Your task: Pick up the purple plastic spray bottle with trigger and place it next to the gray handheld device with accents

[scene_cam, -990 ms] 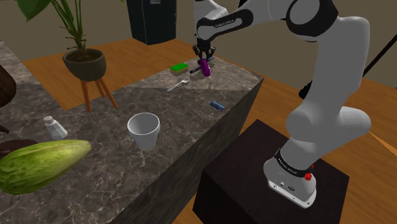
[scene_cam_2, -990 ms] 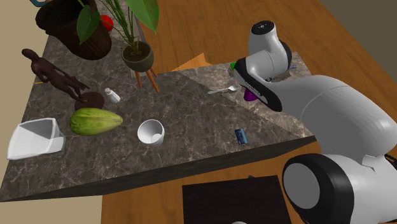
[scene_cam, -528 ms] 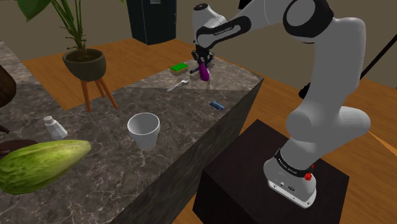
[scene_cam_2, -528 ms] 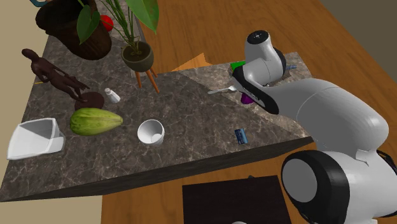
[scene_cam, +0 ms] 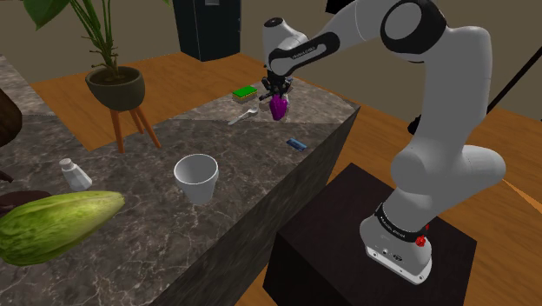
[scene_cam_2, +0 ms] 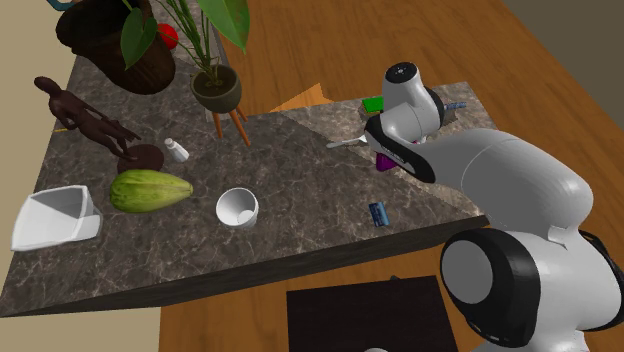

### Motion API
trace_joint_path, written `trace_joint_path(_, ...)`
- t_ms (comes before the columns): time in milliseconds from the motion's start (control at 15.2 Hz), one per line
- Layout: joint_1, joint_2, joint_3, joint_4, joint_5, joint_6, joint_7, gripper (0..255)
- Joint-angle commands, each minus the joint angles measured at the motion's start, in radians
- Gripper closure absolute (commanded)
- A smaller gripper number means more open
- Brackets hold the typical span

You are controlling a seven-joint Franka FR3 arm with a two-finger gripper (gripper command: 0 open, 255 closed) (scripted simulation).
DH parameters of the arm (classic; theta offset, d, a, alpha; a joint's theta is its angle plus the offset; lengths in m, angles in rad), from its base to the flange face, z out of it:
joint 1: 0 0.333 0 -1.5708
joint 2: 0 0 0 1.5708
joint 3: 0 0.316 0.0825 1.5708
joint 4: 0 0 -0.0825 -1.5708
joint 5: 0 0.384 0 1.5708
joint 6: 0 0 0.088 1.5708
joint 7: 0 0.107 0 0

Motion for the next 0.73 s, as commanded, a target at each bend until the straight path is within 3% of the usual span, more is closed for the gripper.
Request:
trace_joint_path(0, 0.0, 0.001, -0.001, -0.002, -0.001, 0.003, 0.002, 255)
trace_joint_path(264, 0.0, 0.001, -0.001, -0.002, -0.001, 0.003, 0.002, 255)
trace_joint_path(330, 0.0, 0.001, -0.001, -0.002, -0.002, 0.003, 0.002, 0)
trace_joint_path(660, 0.0, 0.001, -0.001, -0.002, -0.001, 0.003, 0.002, 0)
